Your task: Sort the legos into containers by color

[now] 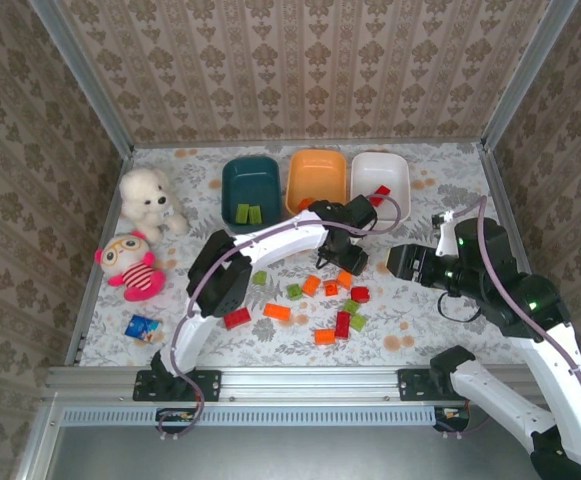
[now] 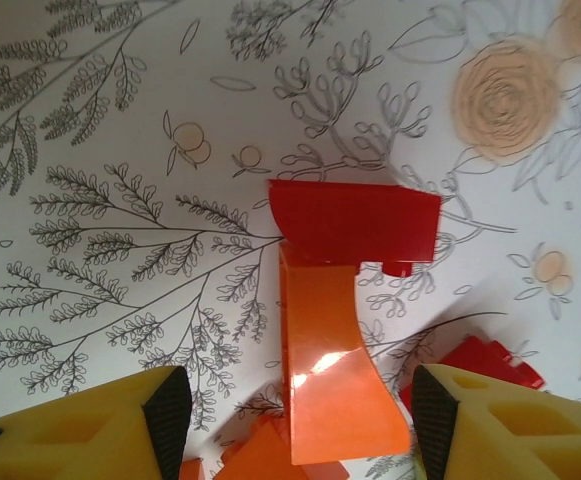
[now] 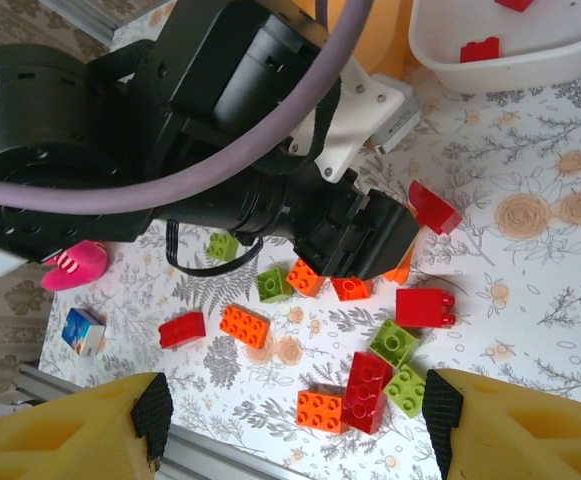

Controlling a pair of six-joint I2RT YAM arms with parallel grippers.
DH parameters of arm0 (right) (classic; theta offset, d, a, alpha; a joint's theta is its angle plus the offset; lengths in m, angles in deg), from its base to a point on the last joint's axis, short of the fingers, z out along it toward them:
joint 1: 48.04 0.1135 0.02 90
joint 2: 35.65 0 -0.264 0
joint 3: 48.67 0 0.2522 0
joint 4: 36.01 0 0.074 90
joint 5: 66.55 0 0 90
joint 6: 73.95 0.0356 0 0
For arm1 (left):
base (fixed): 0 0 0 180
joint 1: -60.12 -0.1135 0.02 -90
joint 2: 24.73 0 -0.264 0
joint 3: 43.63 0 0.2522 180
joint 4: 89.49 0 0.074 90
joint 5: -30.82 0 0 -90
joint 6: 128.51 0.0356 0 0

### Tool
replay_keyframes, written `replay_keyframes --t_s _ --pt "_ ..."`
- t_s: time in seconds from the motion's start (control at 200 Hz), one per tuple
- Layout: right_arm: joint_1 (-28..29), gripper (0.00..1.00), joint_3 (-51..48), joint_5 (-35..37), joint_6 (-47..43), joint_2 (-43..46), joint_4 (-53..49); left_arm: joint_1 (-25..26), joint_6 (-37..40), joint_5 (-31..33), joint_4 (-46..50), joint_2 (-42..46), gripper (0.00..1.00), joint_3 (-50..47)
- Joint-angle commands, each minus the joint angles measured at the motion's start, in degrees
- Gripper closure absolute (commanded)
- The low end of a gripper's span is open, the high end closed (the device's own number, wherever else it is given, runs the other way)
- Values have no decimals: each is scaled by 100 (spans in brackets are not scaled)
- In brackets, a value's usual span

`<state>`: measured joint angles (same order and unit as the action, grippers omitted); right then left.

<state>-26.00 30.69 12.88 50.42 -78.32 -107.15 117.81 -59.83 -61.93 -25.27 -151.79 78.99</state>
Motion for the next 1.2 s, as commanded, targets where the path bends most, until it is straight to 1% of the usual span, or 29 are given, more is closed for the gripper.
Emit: replay_keyframes --t_s 0.0,0.12,0.24,0.355,0.5,0.59,0.68,0.745,0.855,1.0,1.09,1.195 --pt "29 30 118 18 36 84 -229 30 93 137 437 -215 38 262" --pt "30 30 161 38 -40 33 -258 107 144 47 395 -358 39 352" --pt "33 30 163 36 -23 -51 -196 152 166 101 534 -545 40 503" --pt "33 30 138 28 17 -104 -90 148 152 183 641 -681 44 569" --pt "28 30 118 33 35 -155 -53 146 170 60 617 -778 55 560" --pt "29 30 80 36 35 -183 -39 148 166 72 602 -796 64 543" --pt "28 30 50 37 63 -202 4 138 177 233 631 -714 71 559" --pt "28 30 43 36 65 -216 21 112 172 428 671 -555 74 538" --pt "35 30 40 61 44 -258 23 -105 64 641 760 -86 74 463" --pt "28 31 -2 40 35 -337 157 -578 -37 538 671 526 75 440" --pt "28 31 -13 -29 26 -474 288 -904 -38 347 519 648 75 642" --pt "28 31 16 -120 19 -655 460 -1234 51 214 304 532 76 1032"
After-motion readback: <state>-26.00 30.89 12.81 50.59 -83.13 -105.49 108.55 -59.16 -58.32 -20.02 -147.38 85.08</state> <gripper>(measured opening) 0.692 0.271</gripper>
